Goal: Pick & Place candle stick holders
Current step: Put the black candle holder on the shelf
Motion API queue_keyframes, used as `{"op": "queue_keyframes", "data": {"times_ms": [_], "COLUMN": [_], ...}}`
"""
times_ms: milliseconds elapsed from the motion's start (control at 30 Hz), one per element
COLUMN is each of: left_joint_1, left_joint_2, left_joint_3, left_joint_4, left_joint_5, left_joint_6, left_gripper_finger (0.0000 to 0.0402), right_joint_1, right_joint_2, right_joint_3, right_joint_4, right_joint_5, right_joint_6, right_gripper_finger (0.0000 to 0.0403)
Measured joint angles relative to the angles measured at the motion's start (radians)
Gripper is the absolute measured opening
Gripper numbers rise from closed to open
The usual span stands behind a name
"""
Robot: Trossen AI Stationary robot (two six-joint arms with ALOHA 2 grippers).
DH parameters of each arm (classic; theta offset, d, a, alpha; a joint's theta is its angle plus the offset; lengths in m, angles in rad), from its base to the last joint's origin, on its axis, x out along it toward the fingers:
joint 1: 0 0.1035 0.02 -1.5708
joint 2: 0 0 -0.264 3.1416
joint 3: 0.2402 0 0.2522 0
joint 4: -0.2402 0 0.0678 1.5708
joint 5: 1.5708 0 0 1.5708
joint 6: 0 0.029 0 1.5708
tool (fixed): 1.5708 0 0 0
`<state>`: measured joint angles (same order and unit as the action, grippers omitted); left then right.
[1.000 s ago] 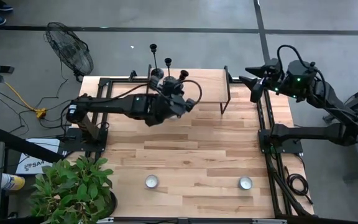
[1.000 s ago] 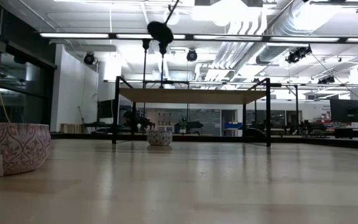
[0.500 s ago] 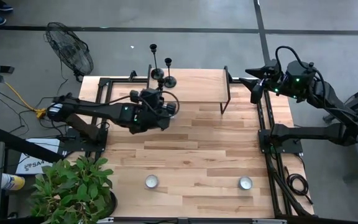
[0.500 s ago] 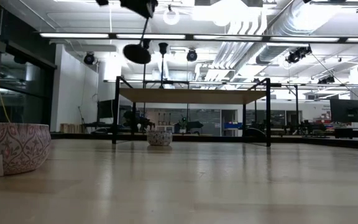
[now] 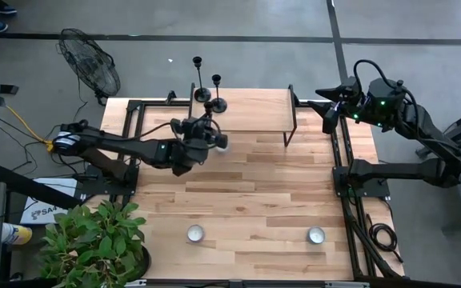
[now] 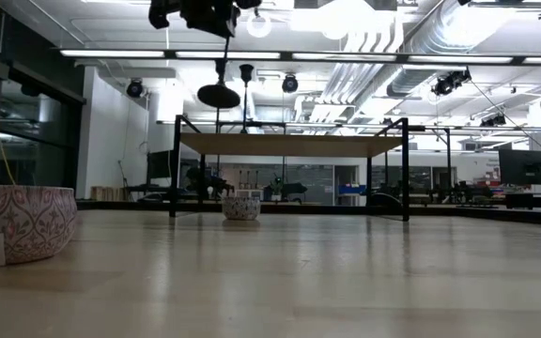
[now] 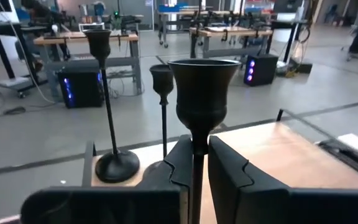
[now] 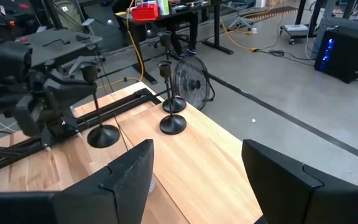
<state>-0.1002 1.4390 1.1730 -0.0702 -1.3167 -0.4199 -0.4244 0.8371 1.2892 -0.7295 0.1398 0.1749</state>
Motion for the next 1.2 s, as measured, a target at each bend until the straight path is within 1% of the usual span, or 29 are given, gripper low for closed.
{"op": "queue_keyframes", "data": {"times_ms": [67,167,333,433,533,667,867,1200], "left_joint_1": [0.026,0.066,0.132,0.164,0.189,0.224,0.253,0.265], "left_joint_2": [0.0,0.0,0.0,0.0,0.0,0.0,0.03,0.071], "left_joint_3": [0.0,0.001,0.001,0.001,0.001,0.001,0.001,0.001], "left_joint_4": [0.024,0.019,0.024,0.024,0.022,0.023,0.023,0.056], "left_joint_5": [0.019,0.027,0.071,0.097,0.098,0.102,0.109,0.077], "left_joint_6": [0.027,0.027,0.052,0.057,0.057,0.057,0.057,0.046], "left_gripper_finger": [0.0032,0.004,0.0018,0.0018,0.0018,0.0032,0.0027,0.0031], "right_joint_1": [0.0,0.0,0.0,0.0,0.0,0.0,0.0,0.0], "right_joint_2": [0.0,0.0,0.0,0.0,0.0,0.0,0.0,0.0], "right_joint_3": [0.0,0.0,0.0,0.0,0.0,0.0,0.0,0.0], "right_joint_4": [-0.001,-0.003,-0.003,-0.006,-0.009,-0.012,-0.012,-0.015], "right_joint_5": [0.0,0.0,0.0,0.0,0.0,0.0,0.0,0.0], "right_joint_6": [0.0,0.0,0.0,-0.001,-0.001,-0.001,-0.001,-0.001], "right_gripper_finger": [0.024,0.024,0.024,0.024,0.024,0.024,0.024,0.024]}}
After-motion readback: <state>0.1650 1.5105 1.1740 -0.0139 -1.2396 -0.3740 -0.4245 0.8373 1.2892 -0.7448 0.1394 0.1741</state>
